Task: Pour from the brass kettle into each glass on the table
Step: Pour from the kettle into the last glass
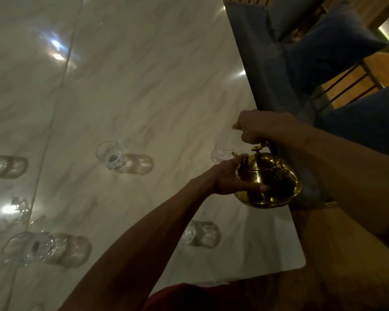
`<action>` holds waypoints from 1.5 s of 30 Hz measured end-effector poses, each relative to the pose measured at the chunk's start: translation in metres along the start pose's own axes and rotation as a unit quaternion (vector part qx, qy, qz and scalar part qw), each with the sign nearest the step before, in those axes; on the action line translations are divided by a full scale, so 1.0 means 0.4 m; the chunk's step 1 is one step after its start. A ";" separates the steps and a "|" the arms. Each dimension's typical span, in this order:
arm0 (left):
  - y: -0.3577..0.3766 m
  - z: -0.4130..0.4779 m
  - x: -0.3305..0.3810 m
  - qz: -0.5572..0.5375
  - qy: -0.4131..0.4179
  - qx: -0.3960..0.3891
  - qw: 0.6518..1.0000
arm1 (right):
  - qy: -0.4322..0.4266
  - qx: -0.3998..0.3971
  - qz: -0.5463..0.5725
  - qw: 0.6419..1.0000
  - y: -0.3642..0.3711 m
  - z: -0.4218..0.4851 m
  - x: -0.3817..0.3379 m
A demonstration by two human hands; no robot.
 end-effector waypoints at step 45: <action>0.001 0.000 0.003 0.006 -0.004 -0.001 1.000 | -0.002 -0.020 0.024 1.000 -0.029 -0.023 -0.003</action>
Point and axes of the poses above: each hand's wrist, its own z-axis towards the middle knuckle, its own y-axis out of the palm, x = y × z, the point moved 5 cm from there along z, towards the middle knuckle, and after that the axes turned 6 degrees about -z, right-handed, at the moved point
